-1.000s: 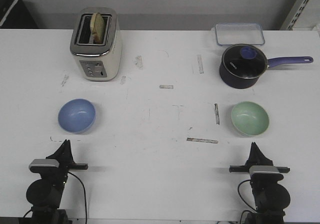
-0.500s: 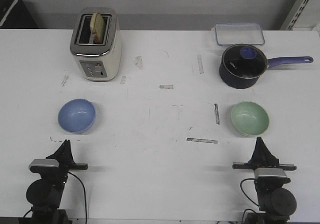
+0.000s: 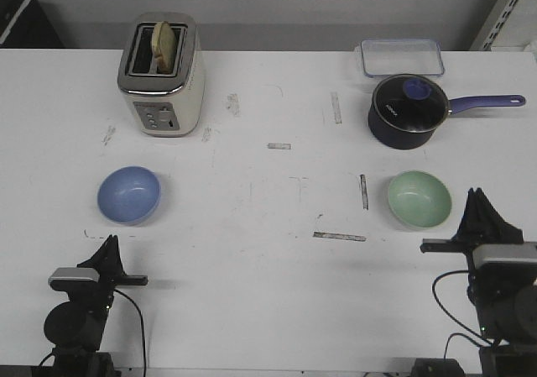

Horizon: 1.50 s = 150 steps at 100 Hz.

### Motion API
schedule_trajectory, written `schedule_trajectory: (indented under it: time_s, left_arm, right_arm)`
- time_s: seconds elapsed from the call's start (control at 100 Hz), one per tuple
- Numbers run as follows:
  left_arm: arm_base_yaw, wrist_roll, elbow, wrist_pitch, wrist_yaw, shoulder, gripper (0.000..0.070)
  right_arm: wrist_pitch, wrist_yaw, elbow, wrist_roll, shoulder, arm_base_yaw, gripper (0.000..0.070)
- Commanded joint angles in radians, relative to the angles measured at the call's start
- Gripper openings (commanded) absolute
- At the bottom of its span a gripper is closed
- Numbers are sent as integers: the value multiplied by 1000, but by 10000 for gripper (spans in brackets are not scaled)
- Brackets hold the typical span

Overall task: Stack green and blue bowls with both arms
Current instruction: 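Reach the right gripper down to the rim of the pale green bowl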

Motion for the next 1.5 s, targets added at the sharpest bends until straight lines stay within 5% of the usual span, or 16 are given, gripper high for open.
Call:
schedule_trajectory:
  time_s: [0.0, 0.11, 0.25, 0.32, 0.62, 1.0, 1.16, 1.38, 1.49]
  left_arm:
    - [1, 4, -21, 15, -1, -2, 2]
    - [1, 4, -21, 14, -1, -2, 2]
    - [1, 4, -21, 14, -1, -2, 2]
    - [1, 4, -21, 14, -1, -2, 2]
    - [1, 4, -21, 14, -1, -2, 2]
    - [1, 4, -21, 14, -1, -2, 2]
    - [1, 4, -21, 13, -1, -2, 2]
    - [1, 4, -21, 13, -1, -2, 1]
    - [1, 4, -21, 13, -1, -2, 2]
  right_arm:
    - [-73, -42, 104, 2, 109, -2, 97]
    - [-213, -104, 244, 2, 261, -2, 121]
    - [-354, -126, 358, 2, 421, -3, 399]
    - [-401, -123, 379, 2, 483, -9, 463]
    - [-590, -115, 380, -119, 717, -138, 496]
    - [-542, -116, 380, -137, 992, -270, 492]
    - [-496, -116, 380, -136, 1080, -272, 412]
    - [-473, -117, 380, -136, 1101, -272, 8]
    - [-474, -116, 380, -132, 1101, -272, 0]
